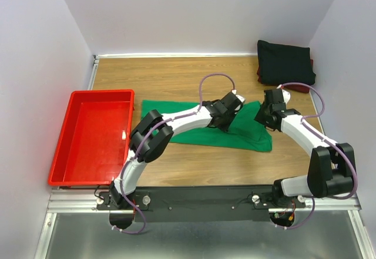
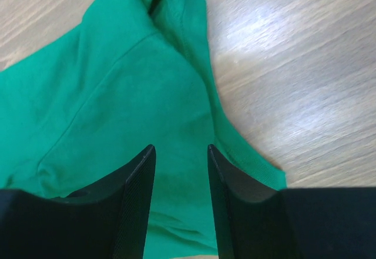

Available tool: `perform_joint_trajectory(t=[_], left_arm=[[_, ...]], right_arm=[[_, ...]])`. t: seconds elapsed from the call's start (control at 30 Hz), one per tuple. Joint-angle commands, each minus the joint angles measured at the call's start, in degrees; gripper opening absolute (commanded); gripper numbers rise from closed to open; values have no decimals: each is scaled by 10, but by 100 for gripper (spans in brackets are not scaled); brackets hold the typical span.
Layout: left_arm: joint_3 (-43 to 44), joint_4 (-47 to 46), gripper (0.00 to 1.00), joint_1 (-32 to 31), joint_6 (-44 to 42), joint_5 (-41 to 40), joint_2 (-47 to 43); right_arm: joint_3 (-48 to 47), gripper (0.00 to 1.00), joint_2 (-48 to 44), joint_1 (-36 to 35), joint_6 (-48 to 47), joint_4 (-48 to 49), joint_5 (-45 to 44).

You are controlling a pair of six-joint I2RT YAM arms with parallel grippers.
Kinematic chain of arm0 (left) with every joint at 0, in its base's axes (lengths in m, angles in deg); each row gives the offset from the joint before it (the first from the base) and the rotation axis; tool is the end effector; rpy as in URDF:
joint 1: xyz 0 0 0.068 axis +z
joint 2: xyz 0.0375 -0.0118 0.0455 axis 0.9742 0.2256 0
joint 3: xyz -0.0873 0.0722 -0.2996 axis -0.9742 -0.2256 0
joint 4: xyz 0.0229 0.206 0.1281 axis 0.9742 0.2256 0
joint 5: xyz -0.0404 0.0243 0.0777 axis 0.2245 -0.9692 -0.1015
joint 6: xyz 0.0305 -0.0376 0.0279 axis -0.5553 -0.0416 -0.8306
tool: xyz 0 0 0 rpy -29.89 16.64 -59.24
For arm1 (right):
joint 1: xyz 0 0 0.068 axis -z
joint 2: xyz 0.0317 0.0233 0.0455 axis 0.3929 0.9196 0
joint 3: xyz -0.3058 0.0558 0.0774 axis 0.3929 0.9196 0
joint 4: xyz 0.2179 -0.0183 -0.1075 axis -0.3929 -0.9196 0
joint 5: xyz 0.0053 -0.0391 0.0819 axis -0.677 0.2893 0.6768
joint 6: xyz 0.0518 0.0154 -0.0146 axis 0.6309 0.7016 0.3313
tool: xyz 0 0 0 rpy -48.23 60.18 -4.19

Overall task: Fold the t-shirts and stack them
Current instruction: Fold the tshirt

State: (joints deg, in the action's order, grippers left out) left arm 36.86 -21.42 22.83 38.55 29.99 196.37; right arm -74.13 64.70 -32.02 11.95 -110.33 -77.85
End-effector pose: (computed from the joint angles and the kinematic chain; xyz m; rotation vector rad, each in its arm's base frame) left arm 0.2861 -0.3917 0.2332 0.7698 2.4475 -0.4312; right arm 0.2476 0.0288 0.2591 0.6148 2.3840 -0.0043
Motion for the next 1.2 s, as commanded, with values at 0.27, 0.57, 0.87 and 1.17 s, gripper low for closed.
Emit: perform_joint_trajectory(t=[0.27, 0.57, 0.87, 1.17], left_arm=[[-33, -11, 28, 26, 15, 24, -82], [-48, -2, 26, 95, 43, 20, -103], [-155, -28, 22, 121, 74, -3, -143], [-271, -56, 17, 120, 121, -73, -195]], right_arm=[[7, 45, -26, -17, 4, -1, 54], [32, 42, 30, -69, 43, 22, 30], [78, 42, 54, -68, 53, 36, 28], [-13, 42, 133, -69, 41, 37, 23]])
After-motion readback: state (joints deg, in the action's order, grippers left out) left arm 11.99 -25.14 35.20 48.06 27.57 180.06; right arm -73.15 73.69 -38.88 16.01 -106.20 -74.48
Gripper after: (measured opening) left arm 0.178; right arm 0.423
